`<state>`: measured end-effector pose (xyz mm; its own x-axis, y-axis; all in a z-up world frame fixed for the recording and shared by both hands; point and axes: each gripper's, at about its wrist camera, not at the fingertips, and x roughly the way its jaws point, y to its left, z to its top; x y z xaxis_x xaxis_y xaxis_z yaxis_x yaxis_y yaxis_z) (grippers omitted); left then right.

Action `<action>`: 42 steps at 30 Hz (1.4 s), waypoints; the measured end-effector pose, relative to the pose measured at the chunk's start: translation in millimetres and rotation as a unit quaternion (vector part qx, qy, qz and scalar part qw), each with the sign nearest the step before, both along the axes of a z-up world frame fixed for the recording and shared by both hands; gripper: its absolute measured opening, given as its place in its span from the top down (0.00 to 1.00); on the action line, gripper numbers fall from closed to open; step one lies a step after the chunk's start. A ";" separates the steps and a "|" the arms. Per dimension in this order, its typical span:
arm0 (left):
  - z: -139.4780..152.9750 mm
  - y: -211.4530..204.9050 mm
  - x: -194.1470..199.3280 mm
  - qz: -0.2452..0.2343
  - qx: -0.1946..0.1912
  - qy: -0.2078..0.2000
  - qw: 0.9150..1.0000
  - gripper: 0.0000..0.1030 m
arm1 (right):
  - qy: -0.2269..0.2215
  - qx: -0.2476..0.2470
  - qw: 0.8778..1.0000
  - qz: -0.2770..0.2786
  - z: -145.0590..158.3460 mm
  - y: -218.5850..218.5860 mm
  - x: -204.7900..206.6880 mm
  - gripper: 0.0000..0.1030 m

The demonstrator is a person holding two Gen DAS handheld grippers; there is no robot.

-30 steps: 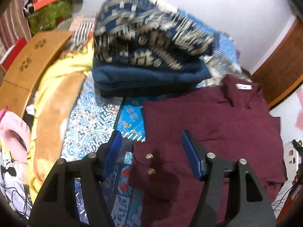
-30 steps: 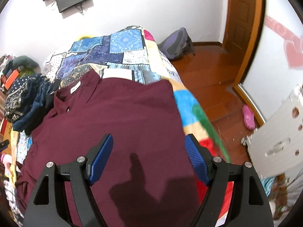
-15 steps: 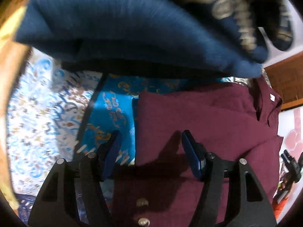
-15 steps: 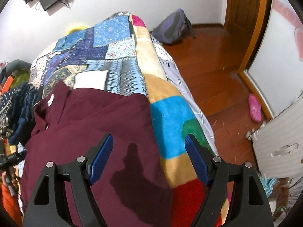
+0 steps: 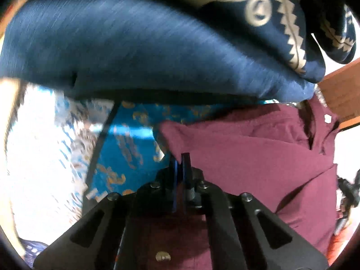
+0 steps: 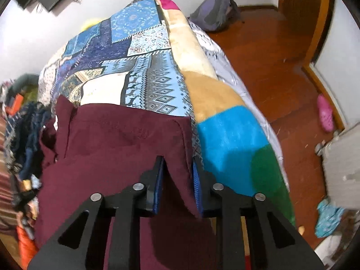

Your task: Fold large clothes

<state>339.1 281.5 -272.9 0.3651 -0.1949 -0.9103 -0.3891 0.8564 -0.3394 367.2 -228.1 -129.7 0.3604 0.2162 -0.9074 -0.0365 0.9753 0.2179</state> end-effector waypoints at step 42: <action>192.9 -22.9 -187.6 -0.113 0.207 -0.117 0.965 0.38 | -0.154 -0.128 0.979 0.043 80.6 -0.1 -150.6 0.38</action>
<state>151.5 258.6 -80.0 0.5608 0.0691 -0.8251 -0.1302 0.9915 -0.0055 216.6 -228.2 -49.1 0.6163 0.0366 -0.7867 -0.1455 0.9870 -0.0681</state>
